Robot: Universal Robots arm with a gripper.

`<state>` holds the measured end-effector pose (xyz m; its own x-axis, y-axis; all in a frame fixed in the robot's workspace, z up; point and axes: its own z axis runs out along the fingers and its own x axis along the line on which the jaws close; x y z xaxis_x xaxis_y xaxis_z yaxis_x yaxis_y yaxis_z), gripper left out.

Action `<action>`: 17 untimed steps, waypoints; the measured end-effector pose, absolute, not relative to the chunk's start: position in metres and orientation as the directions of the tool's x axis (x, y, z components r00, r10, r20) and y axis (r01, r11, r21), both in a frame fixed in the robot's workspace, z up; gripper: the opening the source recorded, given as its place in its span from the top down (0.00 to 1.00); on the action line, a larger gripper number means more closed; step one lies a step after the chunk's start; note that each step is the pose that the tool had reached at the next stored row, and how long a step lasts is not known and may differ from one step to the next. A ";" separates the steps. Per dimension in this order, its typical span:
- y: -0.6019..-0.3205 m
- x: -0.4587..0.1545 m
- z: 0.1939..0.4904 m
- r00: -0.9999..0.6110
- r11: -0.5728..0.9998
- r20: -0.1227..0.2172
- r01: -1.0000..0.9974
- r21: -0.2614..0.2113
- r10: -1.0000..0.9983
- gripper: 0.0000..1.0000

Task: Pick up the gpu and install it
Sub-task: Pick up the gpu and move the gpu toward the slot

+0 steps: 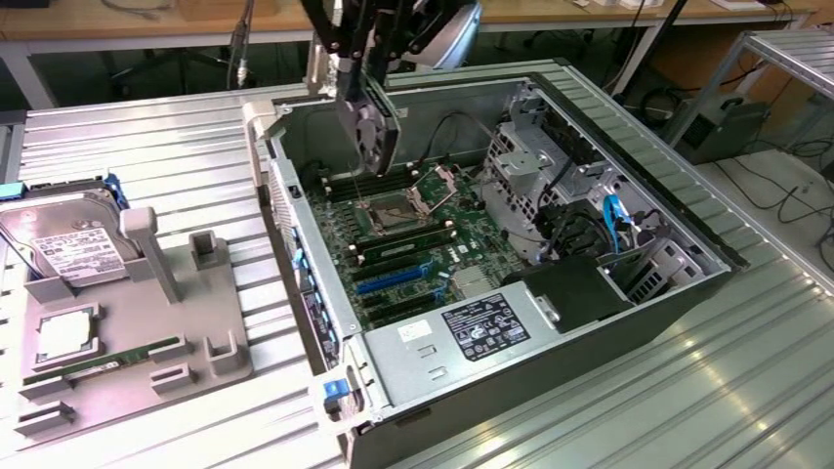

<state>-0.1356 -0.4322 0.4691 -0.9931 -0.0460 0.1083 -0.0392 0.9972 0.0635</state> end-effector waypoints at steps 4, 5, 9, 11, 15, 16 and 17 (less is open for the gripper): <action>-0.432 -0.113 0.469 -0.993 0.997 0.108 -0.043 0.063 -0.049 0.74; -0.432 -0.107 0.468 -0.993 0.997 0.108 -0.043 0.063 -0.050 0.74; -0.432 -0.089 0.467 -0.993 0.997 0.108 -0.044 0.063 -0.051 0.74; -0.432 -0.080 0.466 -0.993 0.997 0.108 -0.045 0.064 -0.052 0.74; -0.432 -0.063 0.464 -0.993 0.997 0.108 -0.046 0.063 -0.053 0.74; -0.432 -0.058 0.463 -0.993 0.997 0.108 -0.046 0.063 -0.053 0.74; -0.432 -0.054 0.462 -0.993 0.997 0.108 -0.046 0.063 -0.053 0.74</action>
<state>-0.0539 -0.4322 0.4625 -0.9927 -0.0531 0.1081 -0.0464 0.9969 0.0634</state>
